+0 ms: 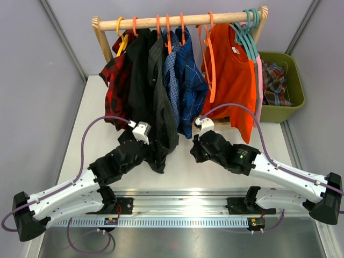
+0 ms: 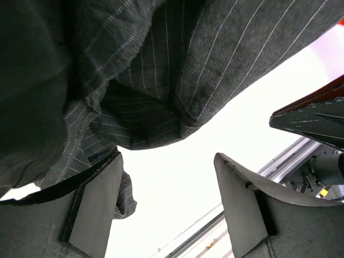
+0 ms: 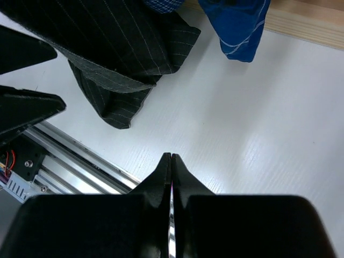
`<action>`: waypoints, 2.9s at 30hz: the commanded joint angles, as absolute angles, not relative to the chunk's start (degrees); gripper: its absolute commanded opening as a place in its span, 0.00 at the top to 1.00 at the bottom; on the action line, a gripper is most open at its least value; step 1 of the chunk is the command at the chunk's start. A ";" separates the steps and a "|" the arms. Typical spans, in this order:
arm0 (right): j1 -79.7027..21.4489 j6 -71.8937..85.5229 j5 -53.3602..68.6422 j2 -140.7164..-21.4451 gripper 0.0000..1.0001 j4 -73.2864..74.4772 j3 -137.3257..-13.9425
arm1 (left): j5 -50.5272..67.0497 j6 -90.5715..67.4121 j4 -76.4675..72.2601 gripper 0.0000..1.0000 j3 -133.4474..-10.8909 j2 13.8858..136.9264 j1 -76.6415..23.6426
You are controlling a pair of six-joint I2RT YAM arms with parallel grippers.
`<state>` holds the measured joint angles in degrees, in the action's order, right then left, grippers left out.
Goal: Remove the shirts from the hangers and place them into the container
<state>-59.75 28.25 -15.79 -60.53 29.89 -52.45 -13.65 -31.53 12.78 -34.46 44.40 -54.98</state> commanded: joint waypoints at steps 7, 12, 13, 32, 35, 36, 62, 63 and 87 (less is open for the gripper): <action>-60.03 29.71 -22.94 -64.08 1.00 29.89 -52.29 | -13.45 -31.99 10.90 0.80 -36.83 46.50 -55.11; -60.03 28.57 -20.77 -59.51 1.00 28.48 -52.82 | -13.54 -31.55 11.95 0.79 -37.88 44.65 -55.11; -60.03 26.48 -19.09 -57.59 1.00 27.17 -53.95 | -12.84 -31.47 12.13 0.75 -37.97 44.13 -55.11; -61.61 6.51 -25.20 -68.63 0.33 37.09 -97.63 | -11.78 -32.17 14.06 0.23 -38.41 41.49 -55.28; -61.61 4.75 -30.82 -73.20 0.33 37.53 -102.99 | -11.69 -32.43 13.97 0.23 -38.06 41.48 -55.28; -61.70 4.14 -32.07 -74.34 0.33 37.62 -105.53 | -11.60 -32.52 13.97 0.23 -37.97 41.40 -55.28; -51.25 -0.44 -43.17 -90.61 0.40 31.55 -113.38 | -12.13 -34.89 17.23 0.23 -35.16 33.40 -55.46; -49.94 -0.35 -40.98 -90.88 0.40 31.38 -113.12 | -12.22 -34.98 17.49 0.23 -35.16 32.96 -55.46; -48.34 -15.38 -37.09 -82.27 1.00 8.26 -111.79 | -12.30 -35.51 16.70 0.26 -34.45 34.45 -55.46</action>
<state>-48.36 -10.31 -35.29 -86.96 24.49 -109.84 -12.56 -35.07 19.64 -34.24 34.26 -55.13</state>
